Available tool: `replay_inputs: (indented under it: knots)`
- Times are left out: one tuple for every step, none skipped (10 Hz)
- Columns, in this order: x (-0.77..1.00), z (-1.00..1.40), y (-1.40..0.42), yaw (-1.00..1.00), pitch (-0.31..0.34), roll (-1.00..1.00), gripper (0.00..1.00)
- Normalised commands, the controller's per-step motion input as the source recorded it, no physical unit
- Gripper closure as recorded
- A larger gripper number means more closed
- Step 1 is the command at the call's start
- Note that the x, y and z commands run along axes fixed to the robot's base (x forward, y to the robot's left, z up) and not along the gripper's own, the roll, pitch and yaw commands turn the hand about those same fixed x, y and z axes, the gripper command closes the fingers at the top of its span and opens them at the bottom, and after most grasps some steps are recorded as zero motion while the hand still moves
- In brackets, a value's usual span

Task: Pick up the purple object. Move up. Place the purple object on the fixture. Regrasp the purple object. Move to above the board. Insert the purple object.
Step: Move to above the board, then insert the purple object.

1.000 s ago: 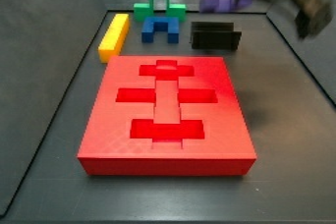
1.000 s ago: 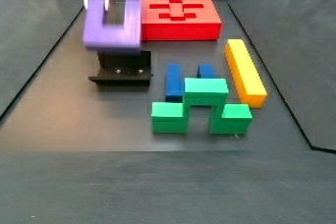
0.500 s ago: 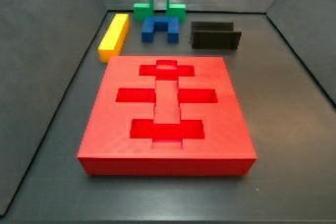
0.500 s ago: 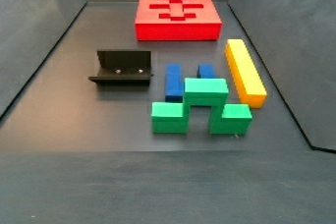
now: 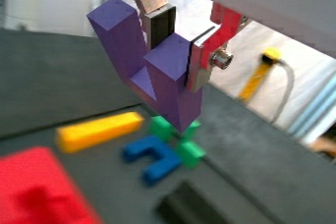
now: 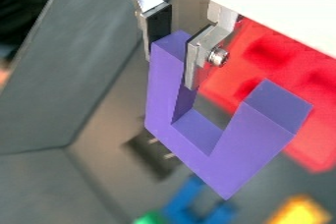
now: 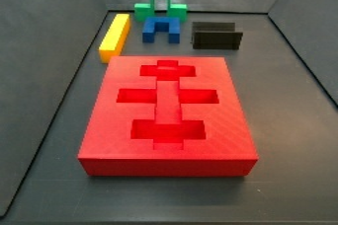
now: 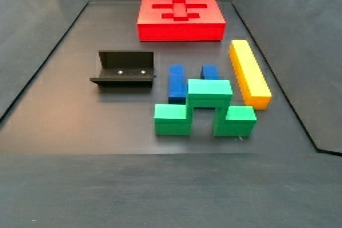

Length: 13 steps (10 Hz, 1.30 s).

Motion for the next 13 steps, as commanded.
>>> replay_inputs:
  knots:
    - [-0.97, 0.19, -0.90, -0.04, 0.086, -1.00, 1.00]
    - [-0.34, 0.05, -0.28, -0.03, 0.089, -1.00, 1.00]
    - [-0.19, 0.02, -0.14, -0.03, 0.094, -1.00, 1.00]
    - [-0.09, 0.03, -0.05, -0.02, 0.085, -1.00, 1.00]
    - [-0.09, 0.01, -0.02, -0.01, 0.050, -1.00, 1.00]
    - [-0.07, 0.00, 0.04, 0.00, 0.013, -0.83, 1.00]
    - [-0.07, 0.01, 0.03, 0.00, -0.015, -0.61, 1.00]
    - [-0.05, 0.00, 0.02, 0.00, -0.025, -0.36, 1.00]
    - [-0.04, 0.00, 0.01, 0.00, -0.024, -0.24, 1.00]
    - [0.03, 0.00, 0.00, 0.00, 0.000, -0.01, 1.00]
    - [0.03, 0.00, 0.13, -0.11, -0.101, -0.30, 1.00]
    - [0.29, 0.00, 0.19, -0.35, -0.164, -0.50, 1.00]
    - [0.41, 0.00, 0.14, -0.36, -0.189, -0.50, 1.00]
